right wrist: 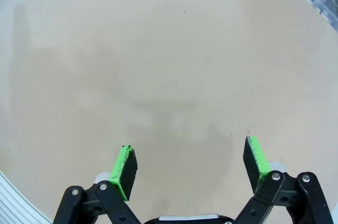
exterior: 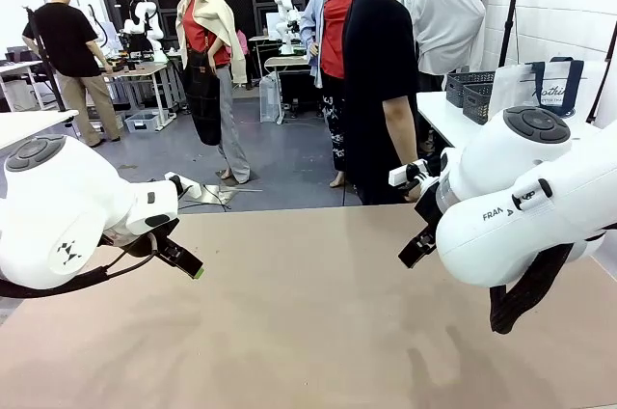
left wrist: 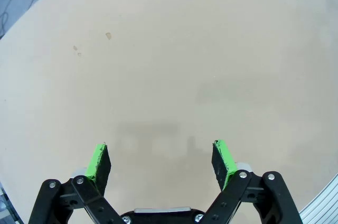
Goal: Transfer purchased items from the store into the shopping bag.
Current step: Open the Reusable shopping bag in the center of the table.
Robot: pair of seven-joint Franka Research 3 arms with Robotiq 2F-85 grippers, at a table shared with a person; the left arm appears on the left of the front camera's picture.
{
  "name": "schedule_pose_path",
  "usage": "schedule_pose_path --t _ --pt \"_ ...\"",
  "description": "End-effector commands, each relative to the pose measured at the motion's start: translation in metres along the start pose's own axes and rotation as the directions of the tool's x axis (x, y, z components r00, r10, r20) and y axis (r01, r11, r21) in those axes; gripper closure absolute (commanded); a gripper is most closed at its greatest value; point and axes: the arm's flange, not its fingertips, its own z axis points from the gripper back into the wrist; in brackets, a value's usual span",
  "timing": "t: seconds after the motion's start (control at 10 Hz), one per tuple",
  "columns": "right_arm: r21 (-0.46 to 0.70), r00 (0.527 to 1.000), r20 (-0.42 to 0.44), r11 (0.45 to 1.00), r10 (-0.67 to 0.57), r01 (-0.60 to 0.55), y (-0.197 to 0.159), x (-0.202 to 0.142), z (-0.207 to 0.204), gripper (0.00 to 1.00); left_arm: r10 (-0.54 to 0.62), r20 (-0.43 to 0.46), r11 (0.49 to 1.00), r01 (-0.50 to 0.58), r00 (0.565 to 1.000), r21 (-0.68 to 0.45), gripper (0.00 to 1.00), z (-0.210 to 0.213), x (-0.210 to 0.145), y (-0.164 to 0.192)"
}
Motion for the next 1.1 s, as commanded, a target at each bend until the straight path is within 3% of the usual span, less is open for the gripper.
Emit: schedule_pose_path --t 0.0,1.0 --pt "0.000 1.000 0.000 1.000 0.000 0.000 -0.0001 0.0000 0.0000 0.00 0.002 0.000 1.000 -0.002 1.000 0.001 0.00 0.0000 -0.0003 0.0010" --pt "0.000 1.000 0.000 1.000 0.000 0.000 -0.0001 0.0000 0.0000 0.00 0.002 0.000 1.000 -0.002 1.000 0.001 0.00 0.0000 -0.0003 0.0010"
